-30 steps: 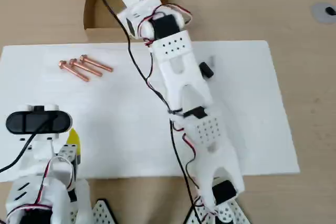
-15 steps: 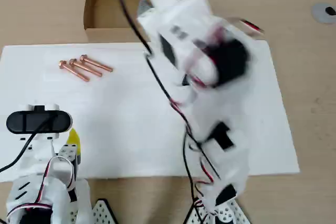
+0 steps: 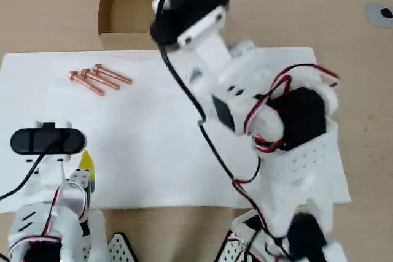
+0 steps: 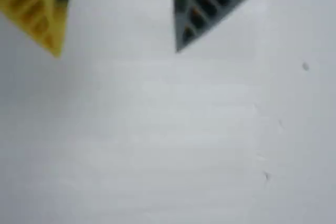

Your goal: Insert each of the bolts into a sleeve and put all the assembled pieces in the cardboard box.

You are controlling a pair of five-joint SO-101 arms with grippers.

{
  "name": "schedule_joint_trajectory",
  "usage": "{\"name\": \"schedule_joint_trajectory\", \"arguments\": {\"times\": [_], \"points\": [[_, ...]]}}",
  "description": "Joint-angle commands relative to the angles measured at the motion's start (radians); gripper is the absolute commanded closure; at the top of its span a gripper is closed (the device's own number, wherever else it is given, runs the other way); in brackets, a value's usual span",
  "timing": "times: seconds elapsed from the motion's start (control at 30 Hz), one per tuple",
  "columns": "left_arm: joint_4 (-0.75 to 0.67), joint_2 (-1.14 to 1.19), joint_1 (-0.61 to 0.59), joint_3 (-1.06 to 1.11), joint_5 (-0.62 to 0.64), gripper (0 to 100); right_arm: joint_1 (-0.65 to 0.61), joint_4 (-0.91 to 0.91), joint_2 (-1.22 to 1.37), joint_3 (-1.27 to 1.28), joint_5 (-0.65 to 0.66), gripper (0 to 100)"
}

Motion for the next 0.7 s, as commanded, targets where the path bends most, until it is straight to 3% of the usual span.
{"name": "schedule_joint_trajectory", "arguments": {"times": [0.0,0.13,0.37,0.47,0.67], "points": [[-0.002,-0.004,-0.014,-0.003,-0.006,85,0.077,0.002,-0.137,0.28,0.032,76.3],[-0.005,-0.002,-0.015,-0.009,0.0,85,0.168,-0.051,-0.24,0.469,0.114,76.3],[-0.023,0.071,-0.032,-0.106,0.049,85,0.318,-0.075,-0.254,0.608,0.115,76.3],[-0.077,0.246,-0.075,-0.186,0.117,85,0.349,-0.092,-0.223,0.636,0.114,76.3],[-0.15,0.809,-0.075,-0.466,0.318,85,0.349,-0.13,-0.213,0.679,0.117,76.3]]}}
